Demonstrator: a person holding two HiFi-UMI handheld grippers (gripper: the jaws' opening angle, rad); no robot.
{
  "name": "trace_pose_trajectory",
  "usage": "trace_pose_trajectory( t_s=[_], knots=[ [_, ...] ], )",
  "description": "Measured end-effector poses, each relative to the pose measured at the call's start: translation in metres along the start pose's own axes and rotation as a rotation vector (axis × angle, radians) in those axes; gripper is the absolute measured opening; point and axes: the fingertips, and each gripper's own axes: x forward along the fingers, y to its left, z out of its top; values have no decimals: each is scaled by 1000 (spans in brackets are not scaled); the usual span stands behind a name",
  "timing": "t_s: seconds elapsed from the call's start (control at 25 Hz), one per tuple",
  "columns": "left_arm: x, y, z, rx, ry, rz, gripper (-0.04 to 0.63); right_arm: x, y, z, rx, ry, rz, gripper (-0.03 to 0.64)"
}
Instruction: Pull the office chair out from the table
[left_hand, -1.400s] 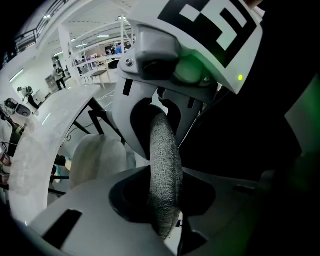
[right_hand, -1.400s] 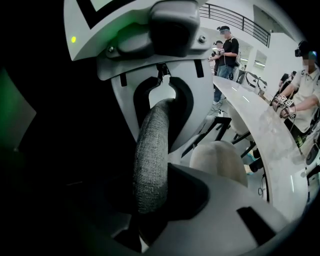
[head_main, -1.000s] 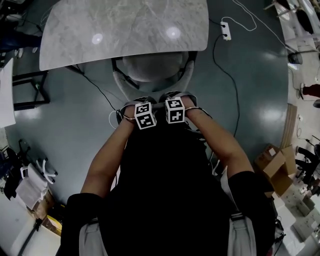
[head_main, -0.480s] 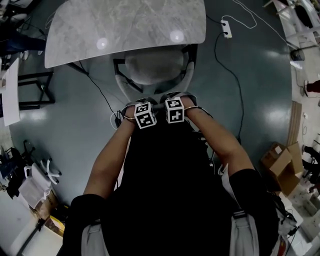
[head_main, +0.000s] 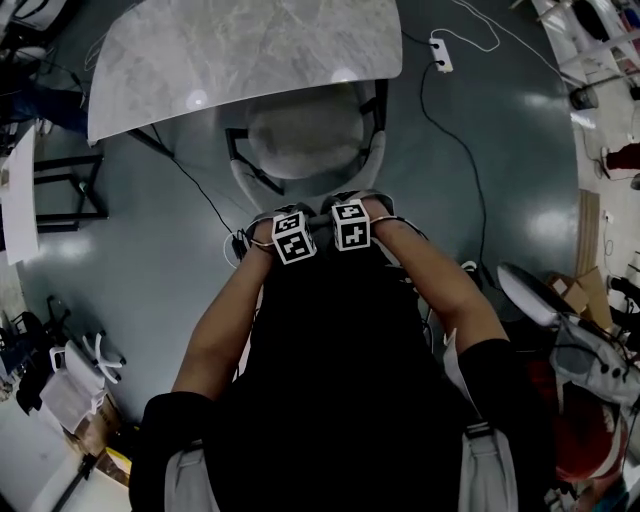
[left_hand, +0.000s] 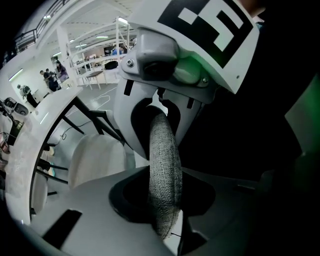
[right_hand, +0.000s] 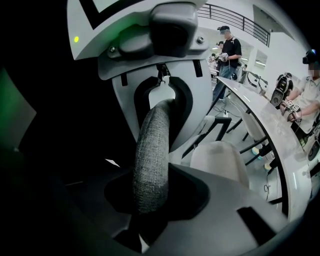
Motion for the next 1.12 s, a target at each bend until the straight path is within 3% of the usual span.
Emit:
trace_pose_trajectory(
  t_s=[0.44, 0.92, 1.12],
  knots=[
    [-6, -59, -28, 71, 14, -41, 107, 19, 56, 29, 100, 7, -30, 100],
    [3, -144, -49, 122, 38, -75, 112, 38, 138, 48, 138, 4, -104, 100],
    [6, -175, -52, 122, 42, -109, 115, 41, 169, 50, 164, -1, -75, 101]
  ],
)
